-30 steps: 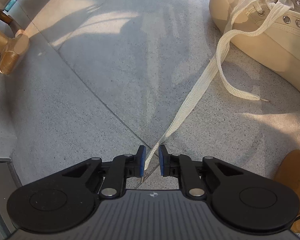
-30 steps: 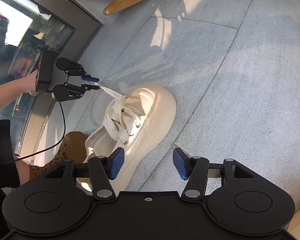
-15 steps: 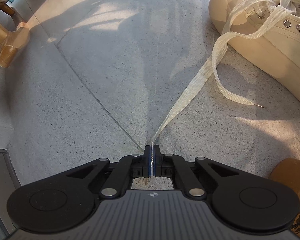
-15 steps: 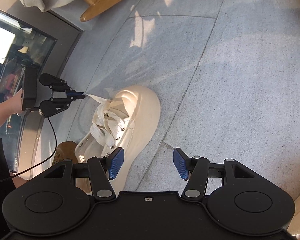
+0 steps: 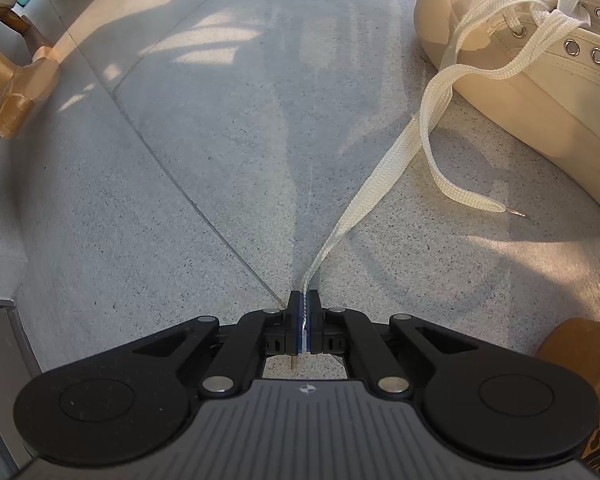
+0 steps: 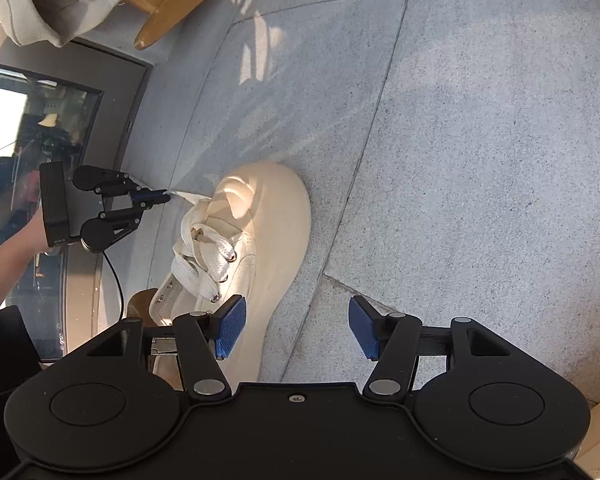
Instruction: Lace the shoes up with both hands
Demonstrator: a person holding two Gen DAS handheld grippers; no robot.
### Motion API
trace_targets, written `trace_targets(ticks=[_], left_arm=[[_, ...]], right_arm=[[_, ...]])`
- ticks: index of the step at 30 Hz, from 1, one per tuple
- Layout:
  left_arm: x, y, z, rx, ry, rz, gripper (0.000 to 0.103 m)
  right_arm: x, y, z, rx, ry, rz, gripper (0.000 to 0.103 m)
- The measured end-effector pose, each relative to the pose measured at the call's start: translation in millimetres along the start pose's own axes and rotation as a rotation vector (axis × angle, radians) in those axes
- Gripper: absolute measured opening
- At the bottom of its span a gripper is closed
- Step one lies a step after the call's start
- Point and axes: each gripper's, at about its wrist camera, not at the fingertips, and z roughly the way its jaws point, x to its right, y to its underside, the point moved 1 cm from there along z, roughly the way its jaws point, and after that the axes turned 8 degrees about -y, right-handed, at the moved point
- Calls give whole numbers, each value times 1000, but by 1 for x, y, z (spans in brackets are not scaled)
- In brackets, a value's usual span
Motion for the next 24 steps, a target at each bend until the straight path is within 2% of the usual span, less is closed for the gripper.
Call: trace_targets(ticks=[3, 6, 9, 11, 14, 15, 20, 24], left_arm=[[0, 0, 0, 1, -2, 4, 0], [0, 0, 0, 0, -3, 17, 0], [-2, -2, 0, 1, -5, 13, 0], [-1, -1, -1, 5, -8, 13, 0], [0, -1, -1, 12, -13, 18, 1], [0, 0, -1, 12, -14, 23, 1], [0, 0, -3, 23, -17, 20, 0], [-5, -2, -10, 33, 10, -34, 0]], right_arm=[[5, -1, 1, -1, -6, 6, 57], [24, -1, 2, -11, -73, 81, 57], [35, -2, 1, -17, -58, 129, 57], [35, -1, 0, -2, 14, 108, 57], [20, 0, -1, 23, 203, -30, 56], [16, 0, -1, 31, 239, -63, 56], [-7, -3, -7, 83, 352, -177, 56], [-34, -3, -11, 110, 388, -290, 56]])
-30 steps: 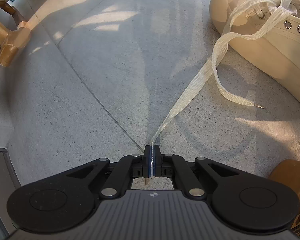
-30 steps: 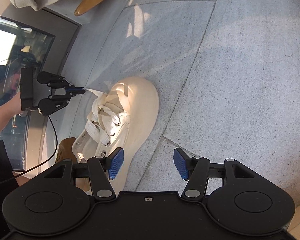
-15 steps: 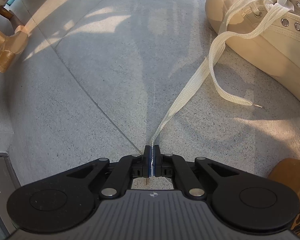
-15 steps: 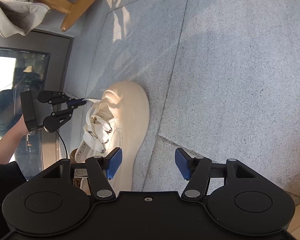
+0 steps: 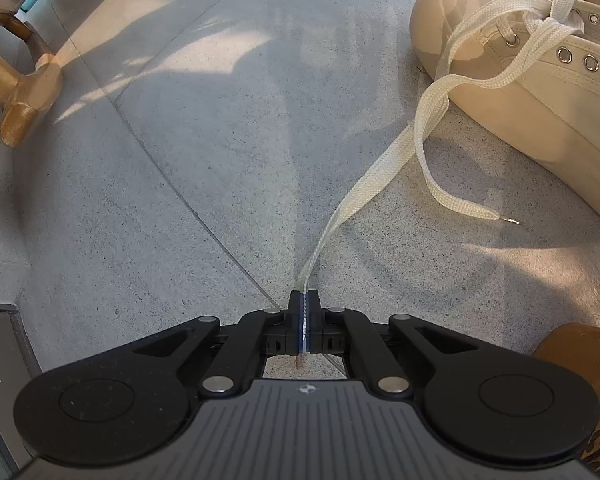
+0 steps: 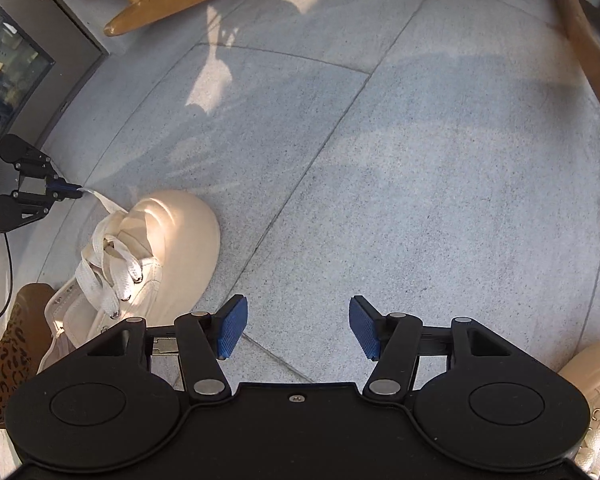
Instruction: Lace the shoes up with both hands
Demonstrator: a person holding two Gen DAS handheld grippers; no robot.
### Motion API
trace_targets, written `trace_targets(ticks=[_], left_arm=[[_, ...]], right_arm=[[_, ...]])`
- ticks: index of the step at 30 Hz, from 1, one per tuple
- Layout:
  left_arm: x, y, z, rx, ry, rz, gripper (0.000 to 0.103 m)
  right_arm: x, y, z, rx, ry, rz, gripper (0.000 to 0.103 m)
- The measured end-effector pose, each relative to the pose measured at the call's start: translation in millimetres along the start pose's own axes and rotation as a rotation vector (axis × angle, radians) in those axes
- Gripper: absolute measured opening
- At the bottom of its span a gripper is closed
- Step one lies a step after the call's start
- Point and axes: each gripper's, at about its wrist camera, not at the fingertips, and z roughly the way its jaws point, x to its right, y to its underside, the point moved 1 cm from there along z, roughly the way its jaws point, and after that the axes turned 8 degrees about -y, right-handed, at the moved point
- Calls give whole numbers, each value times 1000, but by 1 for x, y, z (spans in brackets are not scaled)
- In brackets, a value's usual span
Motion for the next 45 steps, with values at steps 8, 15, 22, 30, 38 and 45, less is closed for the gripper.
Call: trace_targets(ticks=[8, 15, 22, 30, 38, 45], left_arm=[[0, -9, -52, 64, -61, -30, 0], [-18, -11, -102, 79, -247, 14, 0], [-36, -2, -145, 17, -357, 70, 0], [-40, 2, -176, -11, -402, 102, 0], [-48, 5, -190, -13, -357, -4, 0], [-47, -7, -190, 18, -236, -149, 0]], right_arm=[[-65, 8, -6, -60, 45, -392, 55], [-84, 27, -7, -76, -25, -430, 54], [-111, 32, -9, -26, -125, -458, 32], [-135, 36, 1, -24, -134, -557, 15], [-144, 39, 9, -41, -146, -589, 15], [-151, 40, 9, -36, -144, -623, 15]])
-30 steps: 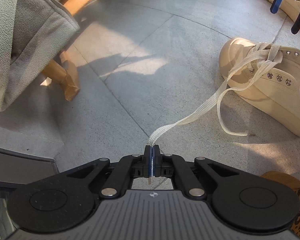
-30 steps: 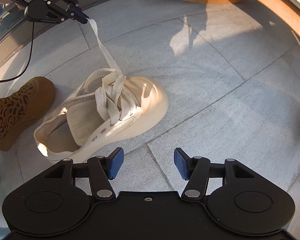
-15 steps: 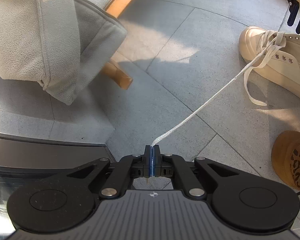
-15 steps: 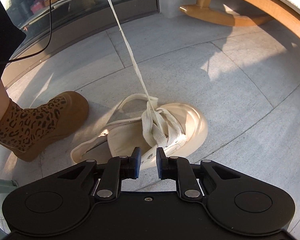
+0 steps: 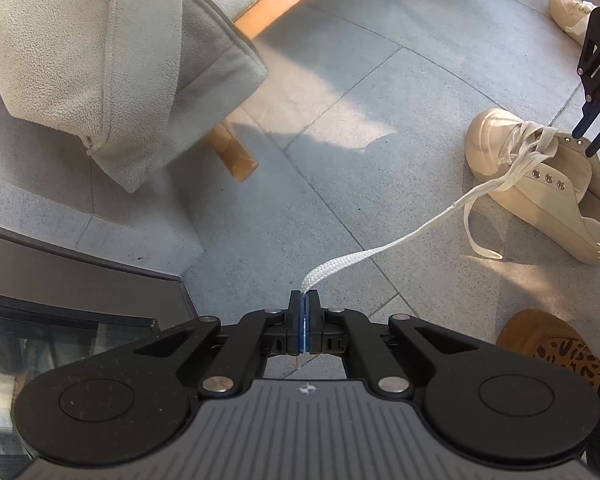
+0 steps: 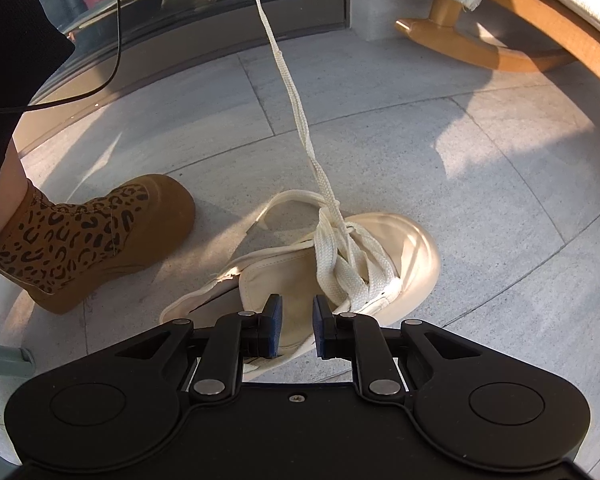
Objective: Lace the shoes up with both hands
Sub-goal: 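Lift the lace upward away from the sneaker with the left gripper, then bring the right gripper to the lace held by the left gripper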
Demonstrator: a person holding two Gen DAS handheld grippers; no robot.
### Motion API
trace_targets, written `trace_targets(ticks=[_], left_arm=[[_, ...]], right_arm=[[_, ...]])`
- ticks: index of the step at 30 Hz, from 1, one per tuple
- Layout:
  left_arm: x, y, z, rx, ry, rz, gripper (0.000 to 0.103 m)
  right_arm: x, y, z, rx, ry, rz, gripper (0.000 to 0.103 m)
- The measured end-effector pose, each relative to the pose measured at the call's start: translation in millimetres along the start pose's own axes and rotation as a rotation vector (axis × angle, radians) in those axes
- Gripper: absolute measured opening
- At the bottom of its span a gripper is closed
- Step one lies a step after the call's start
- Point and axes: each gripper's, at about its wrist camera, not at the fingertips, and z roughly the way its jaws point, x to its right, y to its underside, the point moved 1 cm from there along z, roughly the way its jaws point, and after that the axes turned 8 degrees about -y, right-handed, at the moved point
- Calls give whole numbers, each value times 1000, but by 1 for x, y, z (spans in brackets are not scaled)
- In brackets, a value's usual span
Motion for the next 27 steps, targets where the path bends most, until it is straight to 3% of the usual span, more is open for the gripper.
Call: trace_targets(ticks=[4, 11, 22, 27], left_arm=[[-8, -2, 9, -19, 94, -173, 0], [3, -9, 28, -46, 217, -272, 0], [83, -48, 6, 102, 390, 126, 0], [100, -51, 0, 145, 454, 144, 0]], right_arm=[[-1, -1, 2, -8, -1, -9, 15], [-7, -5, -1, 17, -14, -34, 15], [-12, -35, -17, 168, -22, -34, 20], [-15, -50, -17, 190, -21, -65, 25]])
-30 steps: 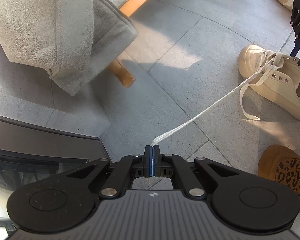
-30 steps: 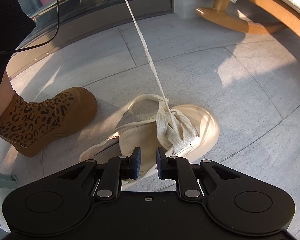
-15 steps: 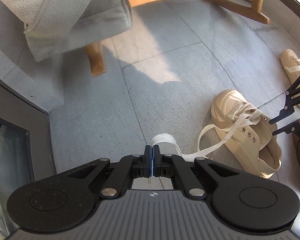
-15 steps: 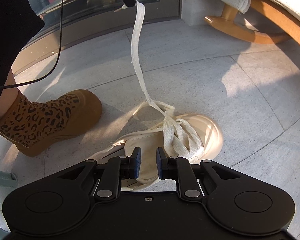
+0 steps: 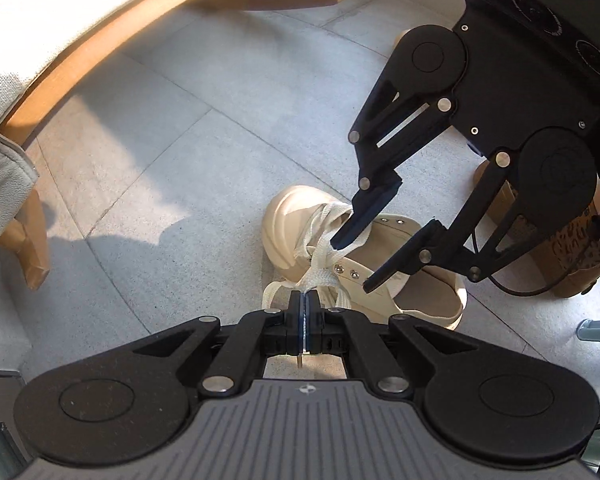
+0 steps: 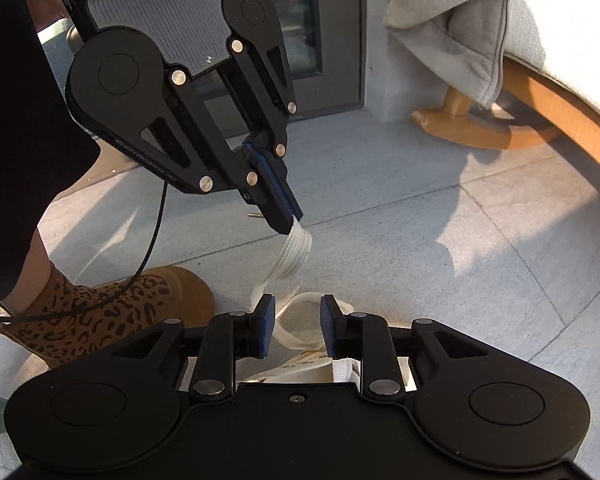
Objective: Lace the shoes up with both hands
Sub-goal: 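Bring the right gripper to the lace held by the left gripper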
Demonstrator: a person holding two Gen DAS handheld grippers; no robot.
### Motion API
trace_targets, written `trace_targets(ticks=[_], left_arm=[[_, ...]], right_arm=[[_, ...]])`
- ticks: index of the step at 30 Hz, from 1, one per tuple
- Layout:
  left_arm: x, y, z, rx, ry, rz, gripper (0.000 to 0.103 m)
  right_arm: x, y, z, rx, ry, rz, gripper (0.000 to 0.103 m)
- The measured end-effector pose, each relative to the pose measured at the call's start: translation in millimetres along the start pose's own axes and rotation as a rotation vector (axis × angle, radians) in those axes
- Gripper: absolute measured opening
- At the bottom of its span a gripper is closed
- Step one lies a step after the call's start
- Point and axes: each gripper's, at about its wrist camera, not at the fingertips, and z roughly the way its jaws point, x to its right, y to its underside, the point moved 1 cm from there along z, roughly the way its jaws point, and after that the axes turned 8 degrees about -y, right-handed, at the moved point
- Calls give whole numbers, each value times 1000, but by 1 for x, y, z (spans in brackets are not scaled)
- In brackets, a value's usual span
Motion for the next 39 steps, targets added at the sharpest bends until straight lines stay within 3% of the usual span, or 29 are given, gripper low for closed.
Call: trace_targets(ticks=[5, 6, 7, 10, 16, 22, 25, 33, 39], left_arm=[[4, 3, 2, 0, 10, 12, 0], [3, 3, 1, 1, 11, 14, 0], [3, 4, 1, 2, 16, 20, 0], [5, 6, 1, 0, 23, 37, 0], [10, 11, -1, -35, 4, 133, 4], [14, 16, -8, -59, -50, 333, 4], [20, 16, -9, -70, -56, 500, 4], [29, 21, -8, -53, -53, 763, 4], [42, 27, -15, 55, -66, 905, 4]], right_arm=[[-4, -6, 7, -2, -7, -33, 24], [-5, -6, 7, -1, -10, -36, 20], [-5, -6, 8, -4, -13, -39, 8], [-3, -6, 9, -12, -6, -45, 2], [-7, -4, 8, -50, 10, -133, 1], [-10, 1, 8, -101, 5, -221, 1], [-12, 2, 7, -130, -12, -297, 1], [1, -12, -11, -202, -175, -542, 1], [3, -33, -11, -270, -299, -695, 2]])
